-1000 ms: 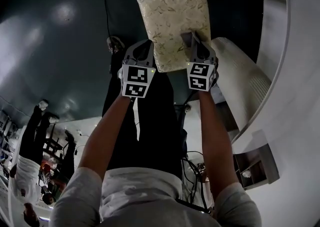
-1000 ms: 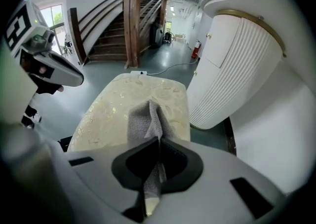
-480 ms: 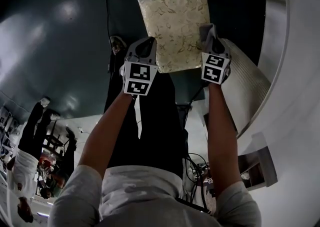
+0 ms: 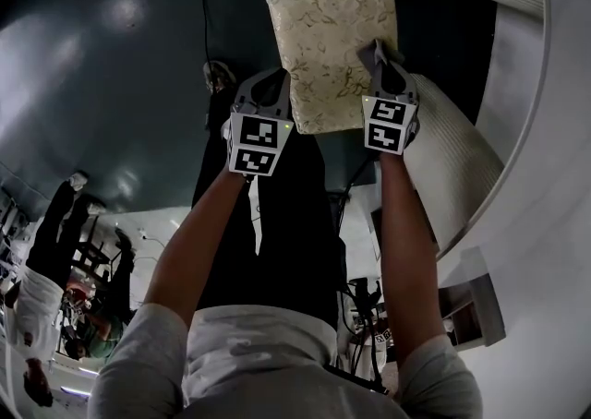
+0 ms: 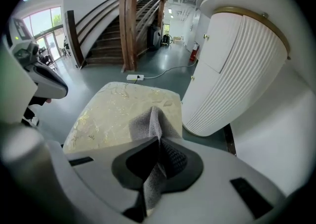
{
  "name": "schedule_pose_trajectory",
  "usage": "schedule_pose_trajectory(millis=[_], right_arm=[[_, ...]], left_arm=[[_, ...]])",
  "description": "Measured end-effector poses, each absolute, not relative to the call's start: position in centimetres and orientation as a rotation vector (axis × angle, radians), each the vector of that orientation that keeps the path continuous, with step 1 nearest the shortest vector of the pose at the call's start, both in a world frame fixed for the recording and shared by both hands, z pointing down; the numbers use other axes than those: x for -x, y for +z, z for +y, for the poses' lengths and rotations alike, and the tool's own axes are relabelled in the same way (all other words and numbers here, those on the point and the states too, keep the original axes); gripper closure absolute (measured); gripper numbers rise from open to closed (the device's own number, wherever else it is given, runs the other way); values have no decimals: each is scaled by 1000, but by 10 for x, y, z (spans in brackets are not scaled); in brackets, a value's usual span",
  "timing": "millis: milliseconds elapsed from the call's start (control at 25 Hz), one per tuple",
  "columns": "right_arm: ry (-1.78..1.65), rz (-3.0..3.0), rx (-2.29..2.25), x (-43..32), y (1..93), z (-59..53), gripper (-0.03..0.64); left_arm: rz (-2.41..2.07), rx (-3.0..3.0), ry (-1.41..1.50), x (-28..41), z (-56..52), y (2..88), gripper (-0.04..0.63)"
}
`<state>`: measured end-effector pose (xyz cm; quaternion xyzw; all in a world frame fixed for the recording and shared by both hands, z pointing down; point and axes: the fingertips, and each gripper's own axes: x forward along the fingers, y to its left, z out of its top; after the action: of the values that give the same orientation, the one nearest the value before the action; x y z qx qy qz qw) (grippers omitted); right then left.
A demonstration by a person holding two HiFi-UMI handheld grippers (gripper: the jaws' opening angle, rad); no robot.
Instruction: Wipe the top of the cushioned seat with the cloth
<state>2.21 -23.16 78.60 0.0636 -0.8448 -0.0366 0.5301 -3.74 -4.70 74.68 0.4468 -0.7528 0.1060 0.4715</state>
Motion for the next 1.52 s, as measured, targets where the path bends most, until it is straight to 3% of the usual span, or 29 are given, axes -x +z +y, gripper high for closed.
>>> schedule_pose_trajectory(millis=[1520], right_arm=[[-92, -2045, 108, 57, 794, -44, 603]], left_arm=[[-1897, -985, 179, 97, 68, 760, 578]])
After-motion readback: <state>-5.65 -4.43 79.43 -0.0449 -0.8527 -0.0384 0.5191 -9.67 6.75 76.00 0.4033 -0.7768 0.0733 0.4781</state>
